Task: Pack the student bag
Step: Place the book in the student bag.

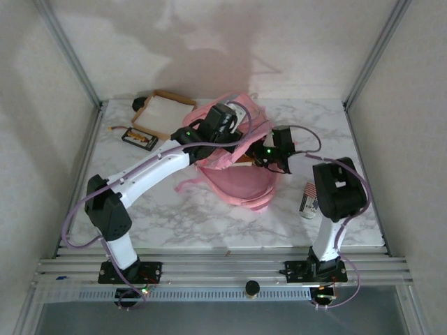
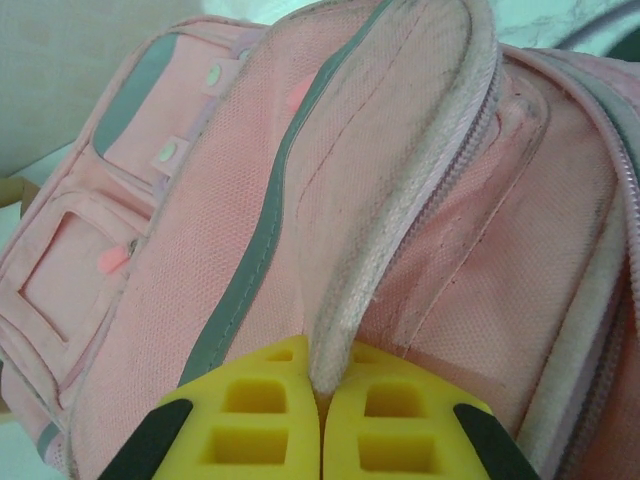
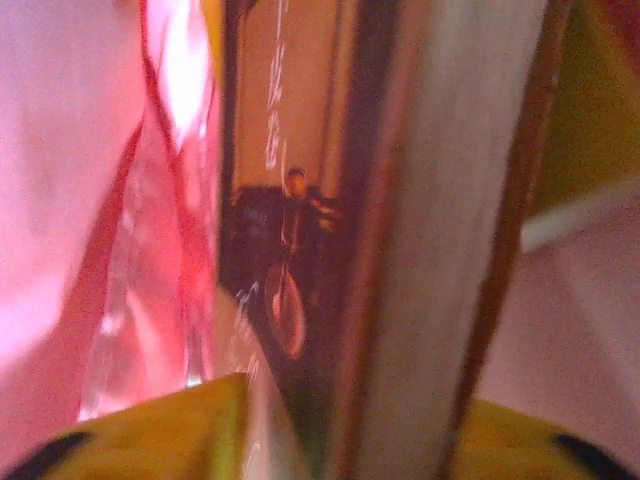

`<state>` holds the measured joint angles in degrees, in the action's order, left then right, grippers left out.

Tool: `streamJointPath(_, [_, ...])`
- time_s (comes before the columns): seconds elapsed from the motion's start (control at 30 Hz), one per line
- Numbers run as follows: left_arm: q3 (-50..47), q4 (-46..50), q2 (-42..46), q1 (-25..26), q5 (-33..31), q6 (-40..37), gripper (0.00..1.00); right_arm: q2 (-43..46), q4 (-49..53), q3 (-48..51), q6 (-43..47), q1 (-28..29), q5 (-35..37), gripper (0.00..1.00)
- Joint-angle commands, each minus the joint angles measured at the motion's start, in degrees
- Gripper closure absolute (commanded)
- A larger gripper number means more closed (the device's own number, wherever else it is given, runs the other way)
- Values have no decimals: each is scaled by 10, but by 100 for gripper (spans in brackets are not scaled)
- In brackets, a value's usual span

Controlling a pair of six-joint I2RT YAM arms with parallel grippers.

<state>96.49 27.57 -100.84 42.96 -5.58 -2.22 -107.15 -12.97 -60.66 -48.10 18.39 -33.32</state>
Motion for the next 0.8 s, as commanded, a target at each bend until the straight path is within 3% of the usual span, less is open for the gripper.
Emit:
streamJointPath(0.0, [1,-65,51,-4,8,32,100,17,34,-27,39,-10,80,30])
streamJointPath(0.07, [-3,-66,55,-7,14,36,100,51,77,-13,49,-17,118,21])
streamJointPath(0.27, [-19,-89,68,-22,38,53,100,161,138,66,47,16,167,19])
streamJointPath(0.43, [-24,-98,68,-30,52,61,100,227,100,144,-27,83,185,31])
streamJointPath(0.57, [-21,-95,65,-31,60,63,100,223,73,162,-64,128,215,36])
streamJointPath(0.77, [-18,-95,66,-31,88,70,100,115,-14,130,-88,132,246,67])
